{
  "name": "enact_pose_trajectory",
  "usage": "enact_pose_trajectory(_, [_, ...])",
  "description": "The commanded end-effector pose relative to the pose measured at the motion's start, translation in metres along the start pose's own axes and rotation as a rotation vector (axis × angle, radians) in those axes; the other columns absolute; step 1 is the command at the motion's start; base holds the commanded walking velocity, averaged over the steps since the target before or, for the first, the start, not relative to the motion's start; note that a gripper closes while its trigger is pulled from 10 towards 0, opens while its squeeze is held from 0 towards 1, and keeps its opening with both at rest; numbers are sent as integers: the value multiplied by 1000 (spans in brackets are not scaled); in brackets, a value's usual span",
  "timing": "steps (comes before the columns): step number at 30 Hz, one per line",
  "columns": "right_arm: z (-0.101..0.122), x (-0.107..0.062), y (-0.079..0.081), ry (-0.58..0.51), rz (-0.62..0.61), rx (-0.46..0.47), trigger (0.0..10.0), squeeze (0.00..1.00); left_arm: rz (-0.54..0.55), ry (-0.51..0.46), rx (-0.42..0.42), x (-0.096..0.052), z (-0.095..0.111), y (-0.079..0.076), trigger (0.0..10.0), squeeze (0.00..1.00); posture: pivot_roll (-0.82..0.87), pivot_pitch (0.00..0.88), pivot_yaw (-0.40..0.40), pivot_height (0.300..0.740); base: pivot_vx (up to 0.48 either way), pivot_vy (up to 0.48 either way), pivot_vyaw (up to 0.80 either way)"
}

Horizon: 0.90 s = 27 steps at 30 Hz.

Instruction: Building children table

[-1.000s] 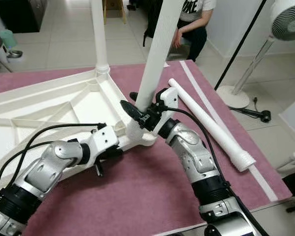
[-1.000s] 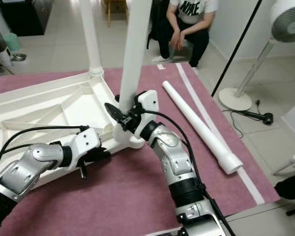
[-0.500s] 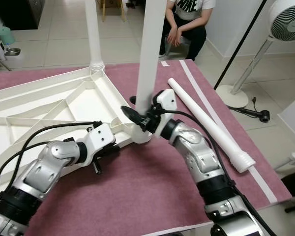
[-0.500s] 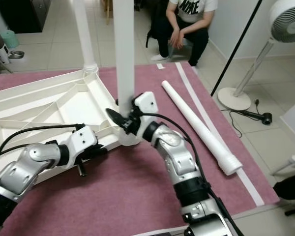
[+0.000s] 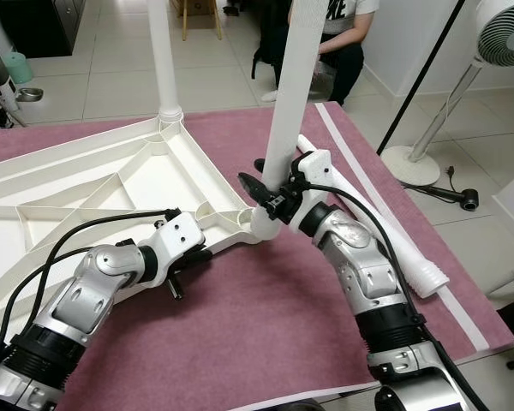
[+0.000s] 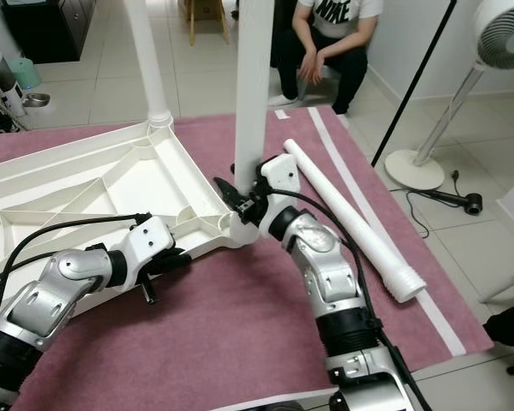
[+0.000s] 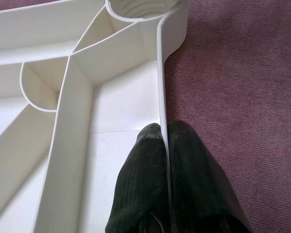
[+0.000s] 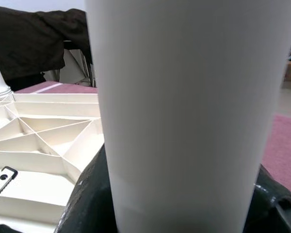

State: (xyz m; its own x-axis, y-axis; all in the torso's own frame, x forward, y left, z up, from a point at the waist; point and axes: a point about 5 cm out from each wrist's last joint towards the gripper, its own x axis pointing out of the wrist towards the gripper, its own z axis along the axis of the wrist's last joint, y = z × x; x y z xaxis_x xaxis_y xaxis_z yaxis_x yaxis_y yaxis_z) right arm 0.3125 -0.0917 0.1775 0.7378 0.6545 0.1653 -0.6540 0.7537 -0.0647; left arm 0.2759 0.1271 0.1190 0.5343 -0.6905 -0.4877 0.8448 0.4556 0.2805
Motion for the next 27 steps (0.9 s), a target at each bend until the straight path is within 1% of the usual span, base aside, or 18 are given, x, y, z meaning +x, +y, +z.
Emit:
enact_pose_trajectory(1, [5, 1, 2, -27, 5, -8, 10000, 0, 228, 22, -5, -6, -4, 16, 10000, 0, 52, 0, 11, 740, 0, 480, 0])
enact_pose_trajectory(4, [5, 1, 2, -27, 5, -9, 10000, 0, 223, 22, -6, -6, -4, 16, 10000, 0, 52, 0, 11, 740, 0, 480, 0])
enact_pose_trajectory(11, [5, 1, 0, -31, -4, -11, 10000, 0, 211, -5, 15, -4, 0, 13, 10000, 0, 53, 0, 14, 740, 0, 0, 0])
enact_pose_trajectory(24, [7, -1, -4, -36, -28, -21, 10000, 0, 197, -8, 12, 0, 1, 10, 10000, 0, 42, 0, 27, 740, 0, 0, 0])
enact_pose_trajectory(26, [7, -2, -5, -34, -31, -29, 10000, 0, 197, -7, 10, 0, 1, 10, 10000, 0, 42, 0, 28, 740, 0, 0, 0])
enact_pose_trajectory(27, [7, -2, -7, -31, -29, -55, 10000, 0, 196, -6, 8, 0, 0, 9, 10000, 0, 43, 0, 34, 740, 0, 0, 0])
